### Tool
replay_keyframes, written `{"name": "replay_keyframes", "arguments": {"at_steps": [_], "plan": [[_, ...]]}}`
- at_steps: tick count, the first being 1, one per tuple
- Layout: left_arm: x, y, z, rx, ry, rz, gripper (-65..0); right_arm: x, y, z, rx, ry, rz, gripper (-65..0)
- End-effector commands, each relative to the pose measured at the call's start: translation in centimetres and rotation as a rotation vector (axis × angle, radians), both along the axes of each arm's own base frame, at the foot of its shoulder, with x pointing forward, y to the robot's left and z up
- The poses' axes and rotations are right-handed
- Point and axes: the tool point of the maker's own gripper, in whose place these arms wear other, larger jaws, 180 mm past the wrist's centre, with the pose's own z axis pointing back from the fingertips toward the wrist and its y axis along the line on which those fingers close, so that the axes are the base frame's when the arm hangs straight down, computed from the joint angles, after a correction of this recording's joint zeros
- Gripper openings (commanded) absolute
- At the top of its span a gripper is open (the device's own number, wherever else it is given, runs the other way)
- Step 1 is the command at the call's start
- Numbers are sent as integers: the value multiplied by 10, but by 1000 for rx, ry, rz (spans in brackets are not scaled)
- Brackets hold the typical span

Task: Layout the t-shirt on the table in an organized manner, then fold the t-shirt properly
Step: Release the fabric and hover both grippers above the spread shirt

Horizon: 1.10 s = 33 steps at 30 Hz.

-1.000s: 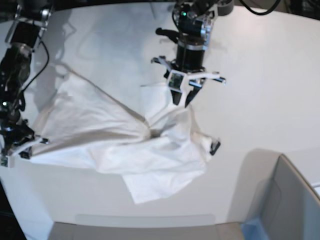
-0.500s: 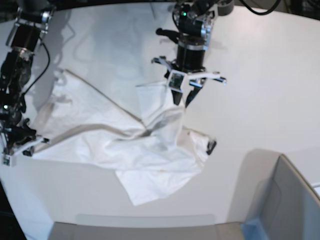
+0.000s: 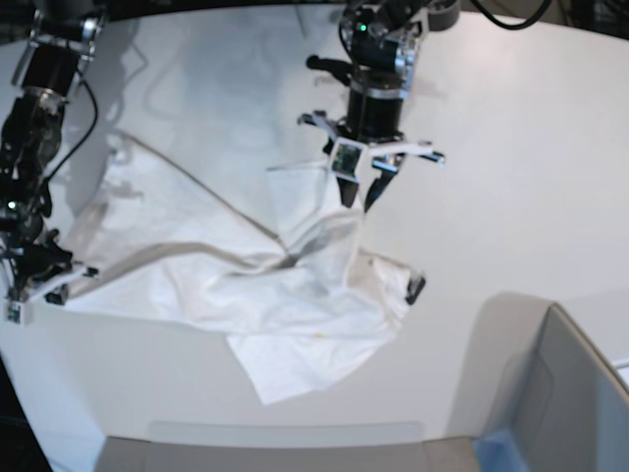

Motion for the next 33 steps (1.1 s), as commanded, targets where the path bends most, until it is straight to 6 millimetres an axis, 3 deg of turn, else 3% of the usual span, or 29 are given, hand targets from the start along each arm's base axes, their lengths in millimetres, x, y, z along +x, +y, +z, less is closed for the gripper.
{"name": "replay_keyframes", "arguments": {"at_steps": [1,18,22,28,33], "plan": [[4,0,16,-12,-59,5,-496,6,-4,22,-25,-63,5,-650],[5,-4,18,-31,-61,11,-496,6,-3,21,-23,-62,5,-650],[6,-5,19,-34,-63,9,-496,4,3,14,-2,-53,9,-645],[6,-8,20,-47,-63,12,-496,4,11,7,20,-46,10,-449],[6,-13,22,-74,-60,19,-496,-2,11,1,18,-29,14,-410]]}}
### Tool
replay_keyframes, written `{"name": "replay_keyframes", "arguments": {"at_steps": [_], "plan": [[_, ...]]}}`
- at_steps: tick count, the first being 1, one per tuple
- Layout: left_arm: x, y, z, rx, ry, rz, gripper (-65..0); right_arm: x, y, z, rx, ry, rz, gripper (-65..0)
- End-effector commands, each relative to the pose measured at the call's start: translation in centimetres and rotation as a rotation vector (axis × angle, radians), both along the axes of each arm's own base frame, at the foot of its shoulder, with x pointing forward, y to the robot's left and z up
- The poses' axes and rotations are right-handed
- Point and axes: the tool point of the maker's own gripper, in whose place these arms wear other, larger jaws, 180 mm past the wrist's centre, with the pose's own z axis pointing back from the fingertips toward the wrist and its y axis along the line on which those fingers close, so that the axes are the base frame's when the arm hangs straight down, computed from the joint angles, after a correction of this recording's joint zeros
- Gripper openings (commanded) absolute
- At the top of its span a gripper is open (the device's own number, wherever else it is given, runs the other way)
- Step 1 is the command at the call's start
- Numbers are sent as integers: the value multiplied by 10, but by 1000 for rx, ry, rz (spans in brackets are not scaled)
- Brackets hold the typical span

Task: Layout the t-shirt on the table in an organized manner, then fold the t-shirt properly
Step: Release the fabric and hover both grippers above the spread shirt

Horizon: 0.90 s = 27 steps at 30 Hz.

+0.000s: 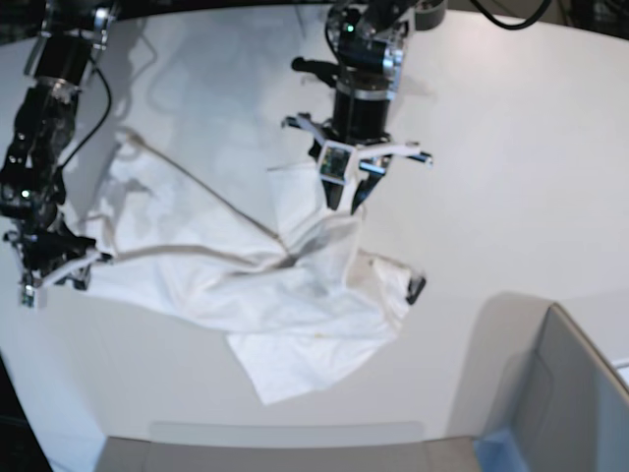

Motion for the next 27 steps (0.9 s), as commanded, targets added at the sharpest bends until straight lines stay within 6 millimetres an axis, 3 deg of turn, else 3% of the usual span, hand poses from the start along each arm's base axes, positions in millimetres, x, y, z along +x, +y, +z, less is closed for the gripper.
{"name": "replay_keyframes", "arguments": {"at_steps": [1,23,27], "plan": [[4,1,16,-9,-61,7,-496,9,-3,29,-27,-85,8,-410],[-7,-5,8,-37,-18,13,-496,-3,12,40,-56,-120,47,-410],[-6,-3,8,-35,-19,17,-496,-10,28,36,-15,-125,74,-410]]}}
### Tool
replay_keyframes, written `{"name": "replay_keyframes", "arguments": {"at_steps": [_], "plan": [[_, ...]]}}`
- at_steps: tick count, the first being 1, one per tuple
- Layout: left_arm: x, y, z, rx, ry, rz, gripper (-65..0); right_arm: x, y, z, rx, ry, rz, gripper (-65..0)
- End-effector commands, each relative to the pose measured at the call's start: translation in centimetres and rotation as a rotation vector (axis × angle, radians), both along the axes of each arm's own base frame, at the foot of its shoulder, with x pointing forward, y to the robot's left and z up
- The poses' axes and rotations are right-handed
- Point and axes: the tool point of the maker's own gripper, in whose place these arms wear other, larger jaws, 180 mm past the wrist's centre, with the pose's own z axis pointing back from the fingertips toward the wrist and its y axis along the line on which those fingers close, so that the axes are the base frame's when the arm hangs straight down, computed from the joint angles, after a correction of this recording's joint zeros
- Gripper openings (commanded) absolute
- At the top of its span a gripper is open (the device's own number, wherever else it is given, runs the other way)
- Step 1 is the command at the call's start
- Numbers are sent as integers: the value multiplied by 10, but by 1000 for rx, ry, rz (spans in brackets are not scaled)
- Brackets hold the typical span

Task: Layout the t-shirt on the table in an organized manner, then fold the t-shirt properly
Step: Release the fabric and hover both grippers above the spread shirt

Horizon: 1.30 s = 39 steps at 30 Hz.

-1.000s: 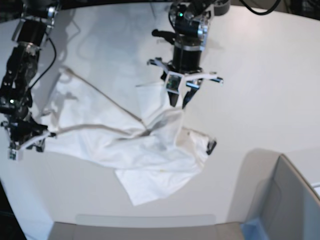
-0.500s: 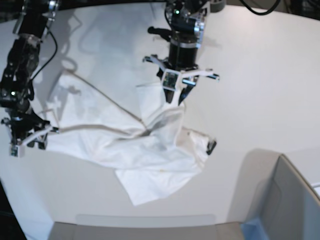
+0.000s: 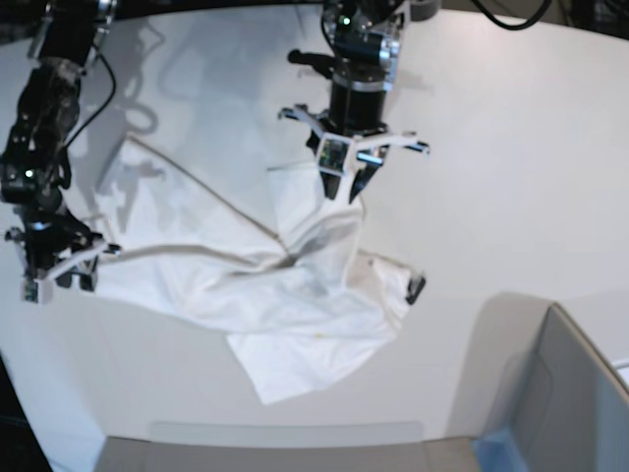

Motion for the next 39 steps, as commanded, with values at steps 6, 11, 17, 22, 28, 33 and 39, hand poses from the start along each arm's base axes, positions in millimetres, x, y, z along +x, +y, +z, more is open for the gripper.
{"name": "replay_keyframes", "arguments": {"at_steps": [6,11,17,22,28,33,39], "plan": [[4,3,14,-6,-56,11,-496,-15,28,5,67,-41,64,-410],[4,3,14,-6,-56,11,-496,-29,38,-6,87,-16,72,-410],[6,2,16,-5,-62,8,-496,-39,38,-14,86,10,70,-410],[6,2,16,-5,-63,8,-496,-41,39,-17,87,18,72,-410],[8,3,17,-5,-68,9,-496,-40,39,-17,87,17,74,-410],[12,3,22,-8,-84,11,-496,-40,39,-16,87,15,74,-410],[13,2,23,-12,-86,12,-496,-40,39,-16,89,15,74,-410]]}}
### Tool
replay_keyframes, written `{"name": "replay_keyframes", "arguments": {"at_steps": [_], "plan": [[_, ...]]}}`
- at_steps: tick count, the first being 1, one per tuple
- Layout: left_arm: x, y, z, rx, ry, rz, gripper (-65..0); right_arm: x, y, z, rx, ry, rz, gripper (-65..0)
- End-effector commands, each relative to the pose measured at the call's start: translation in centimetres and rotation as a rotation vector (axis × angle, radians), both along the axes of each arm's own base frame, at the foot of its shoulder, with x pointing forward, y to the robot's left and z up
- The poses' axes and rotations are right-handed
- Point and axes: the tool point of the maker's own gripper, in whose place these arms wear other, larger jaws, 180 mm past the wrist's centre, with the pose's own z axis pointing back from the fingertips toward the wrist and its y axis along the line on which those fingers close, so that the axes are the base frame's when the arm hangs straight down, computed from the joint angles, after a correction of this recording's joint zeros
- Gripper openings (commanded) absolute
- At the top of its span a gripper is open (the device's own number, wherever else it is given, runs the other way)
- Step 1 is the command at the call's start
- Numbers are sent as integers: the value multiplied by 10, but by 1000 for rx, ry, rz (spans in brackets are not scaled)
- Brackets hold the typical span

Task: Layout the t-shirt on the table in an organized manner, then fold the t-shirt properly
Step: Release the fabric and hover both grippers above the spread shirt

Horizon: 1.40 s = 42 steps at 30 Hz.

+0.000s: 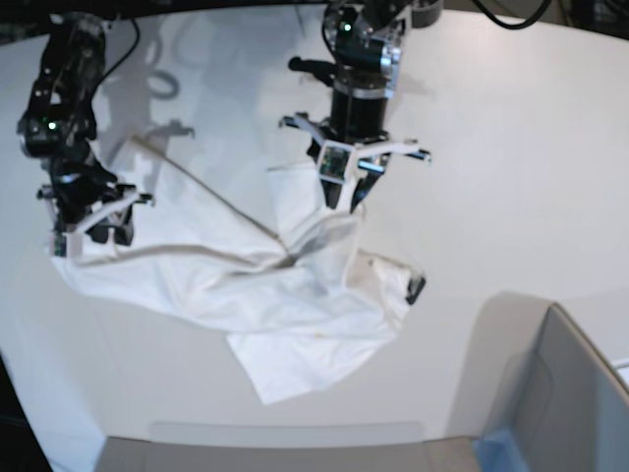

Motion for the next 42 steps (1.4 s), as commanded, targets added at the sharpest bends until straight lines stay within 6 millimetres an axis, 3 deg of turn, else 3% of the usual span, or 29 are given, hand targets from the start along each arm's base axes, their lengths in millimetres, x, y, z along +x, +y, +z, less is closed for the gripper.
{"name": "replay_keyframes", "arguments": {"at_steps": [1,30,42], "plan": [[4,0,16,-15,-57,8,-496,6,-1,16,-10,-55,9,-410],[5,0,17,-17,-61,9,-496,8,-1,18,-11,-64,10,-410],[6,-2,23,-23,-99,-1,-496,7,3,29,-21,-95,22,-410]]}}
